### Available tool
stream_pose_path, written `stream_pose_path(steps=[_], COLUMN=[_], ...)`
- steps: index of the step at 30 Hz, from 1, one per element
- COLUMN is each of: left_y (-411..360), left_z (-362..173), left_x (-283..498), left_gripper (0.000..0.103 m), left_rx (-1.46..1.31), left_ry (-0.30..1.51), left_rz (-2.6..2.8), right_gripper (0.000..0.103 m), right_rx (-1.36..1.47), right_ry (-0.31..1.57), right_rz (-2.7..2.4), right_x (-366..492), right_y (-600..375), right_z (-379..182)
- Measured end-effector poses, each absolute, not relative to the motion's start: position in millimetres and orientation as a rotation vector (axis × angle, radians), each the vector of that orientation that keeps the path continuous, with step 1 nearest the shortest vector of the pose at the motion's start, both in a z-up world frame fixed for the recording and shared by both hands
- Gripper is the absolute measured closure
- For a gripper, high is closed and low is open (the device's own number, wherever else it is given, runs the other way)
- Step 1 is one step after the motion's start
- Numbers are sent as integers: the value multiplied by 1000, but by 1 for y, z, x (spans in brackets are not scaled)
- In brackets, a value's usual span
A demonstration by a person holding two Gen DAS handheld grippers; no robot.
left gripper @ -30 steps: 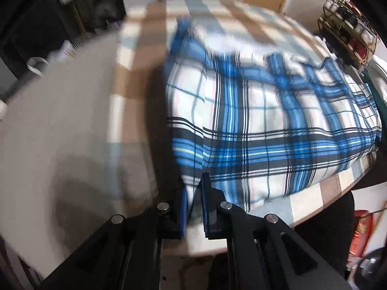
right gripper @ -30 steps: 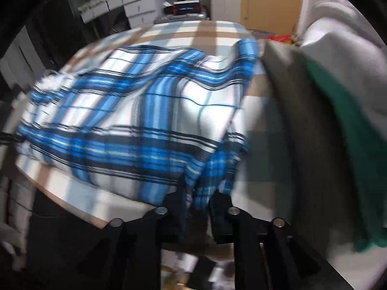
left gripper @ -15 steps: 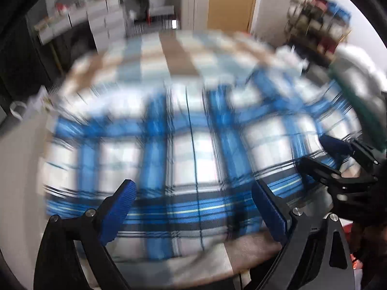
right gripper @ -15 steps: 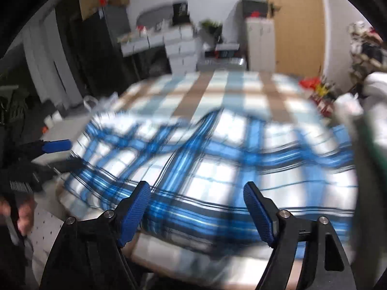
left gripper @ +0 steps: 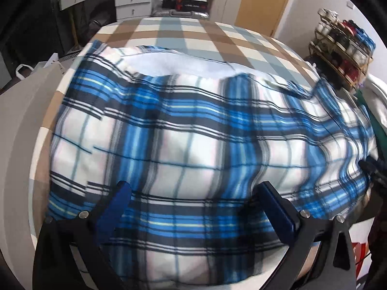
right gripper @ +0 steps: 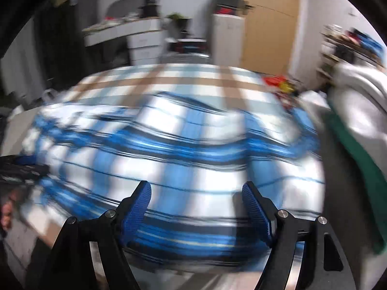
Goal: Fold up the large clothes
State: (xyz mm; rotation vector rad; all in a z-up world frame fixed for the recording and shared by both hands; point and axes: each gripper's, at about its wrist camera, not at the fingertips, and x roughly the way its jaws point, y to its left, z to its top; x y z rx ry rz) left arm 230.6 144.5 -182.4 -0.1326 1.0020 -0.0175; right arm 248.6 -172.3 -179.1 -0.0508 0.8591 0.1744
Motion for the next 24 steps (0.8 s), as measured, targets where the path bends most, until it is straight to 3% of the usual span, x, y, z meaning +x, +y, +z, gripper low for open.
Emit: stream_pose_path(steps=[2,5,10,13,19,22,23,24], left_y=[145,137,159,179,186,188,189,190], left_z=[-187,-189,-172,-162,-155,-163,-165,-167], left_x=[237,226,193,170,140,134,133,134], left_gripper=[1,1,1,1,1,1,1,1], left_rx=[-128,-153,-306,-418,-323,-330,-340,-346], left_ry=[986,966,861,805,779,806,821,834], left_rz=[17,25,-17,-79,-89,-102,-112,-114], right_gripper=[26,24,25,17,16,20,30,54], right_rx=[4,-28,-66,-127,-416,-557,-563,-562], right_ry=[985,989,828,826,888,925,964,1004], right_rz=[190,168,279,465,766,790,825,845], right_x=[264,272,274,288,316,337,341,345], right_y=[-188,-177,-136,-83,34,74,80,84], right_z=[-207,-199,-141,-115,-116,-147,-153,-160])
